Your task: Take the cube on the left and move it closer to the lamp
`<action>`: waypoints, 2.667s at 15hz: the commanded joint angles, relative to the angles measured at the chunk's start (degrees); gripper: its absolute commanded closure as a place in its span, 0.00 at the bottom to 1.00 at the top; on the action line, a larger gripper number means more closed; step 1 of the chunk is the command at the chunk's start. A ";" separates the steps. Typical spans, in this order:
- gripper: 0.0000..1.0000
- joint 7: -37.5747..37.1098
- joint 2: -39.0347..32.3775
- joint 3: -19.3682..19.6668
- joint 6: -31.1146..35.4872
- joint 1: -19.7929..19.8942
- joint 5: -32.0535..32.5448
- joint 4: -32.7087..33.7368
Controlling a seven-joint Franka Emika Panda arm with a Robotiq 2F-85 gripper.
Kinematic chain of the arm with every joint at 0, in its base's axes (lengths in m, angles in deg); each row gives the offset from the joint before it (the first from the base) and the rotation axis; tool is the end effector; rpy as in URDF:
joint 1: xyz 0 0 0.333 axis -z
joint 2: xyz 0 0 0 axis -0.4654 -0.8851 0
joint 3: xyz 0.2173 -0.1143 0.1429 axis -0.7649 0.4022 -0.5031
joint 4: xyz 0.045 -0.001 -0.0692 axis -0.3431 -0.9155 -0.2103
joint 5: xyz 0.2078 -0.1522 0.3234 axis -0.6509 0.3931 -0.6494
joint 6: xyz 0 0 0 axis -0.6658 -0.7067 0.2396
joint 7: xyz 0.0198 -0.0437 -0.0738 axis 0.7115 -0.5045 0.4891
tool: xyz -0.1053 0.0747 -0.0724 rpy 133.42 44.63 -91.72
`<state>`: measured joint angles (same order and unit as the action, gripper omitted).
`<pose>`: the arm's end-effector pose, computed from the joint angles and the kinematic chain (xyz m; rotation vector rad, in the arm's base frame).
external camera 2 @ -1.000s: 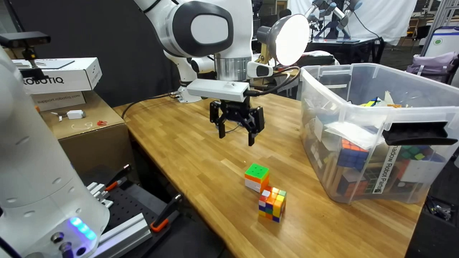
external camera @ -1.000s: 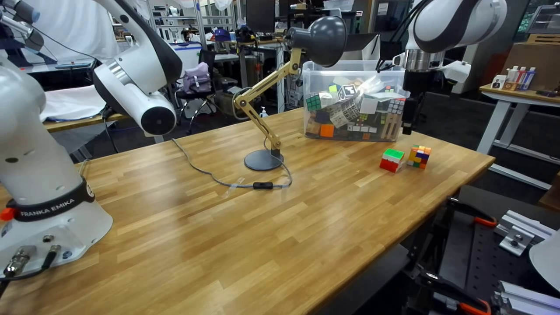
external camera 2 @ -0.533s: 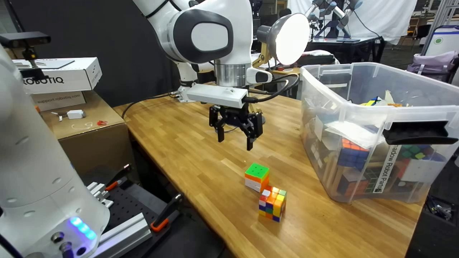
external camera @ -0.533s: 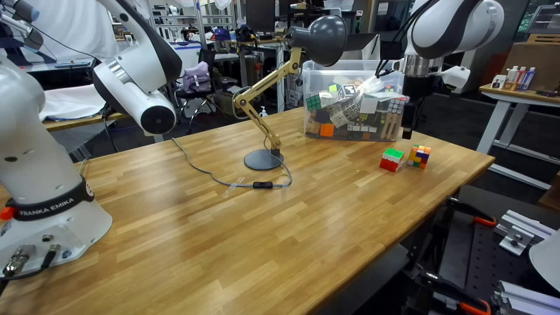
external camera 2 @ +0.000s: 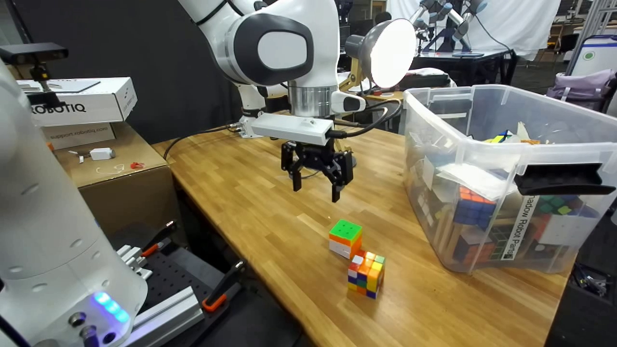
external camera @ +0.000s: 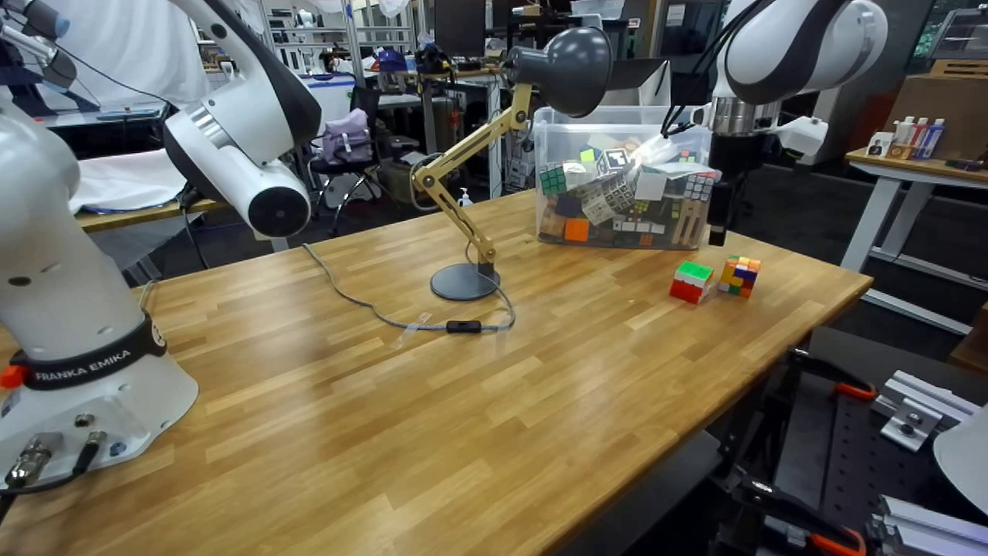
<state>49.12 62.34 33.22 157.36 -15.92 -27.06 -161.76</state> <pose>0.3707 -0.2210 0.1646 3.1161 0.1086 -0.1139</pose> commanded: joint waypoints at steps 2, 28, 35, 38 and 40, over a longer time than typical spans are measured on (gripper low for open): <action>0.00 0.87 -4.15 -0.73 4.20 1.68 -0.49 2.03; 0.00 11.77 -26.89 -10.96 7.87 13.69 -11.58 15.97; 0.34 12.30 -29.05 -12.73 7.58 16.00 -12.06 17.42; 0.55 12.16 -28.63 -13.17 7.67 16.39 -11.86 17.18; 0.63 11.90 -27.90 -13.15 7.74 16.25 -11.61 16.48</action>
<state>59.67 33.66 21.29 164.98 -1.05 -38.22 -144.85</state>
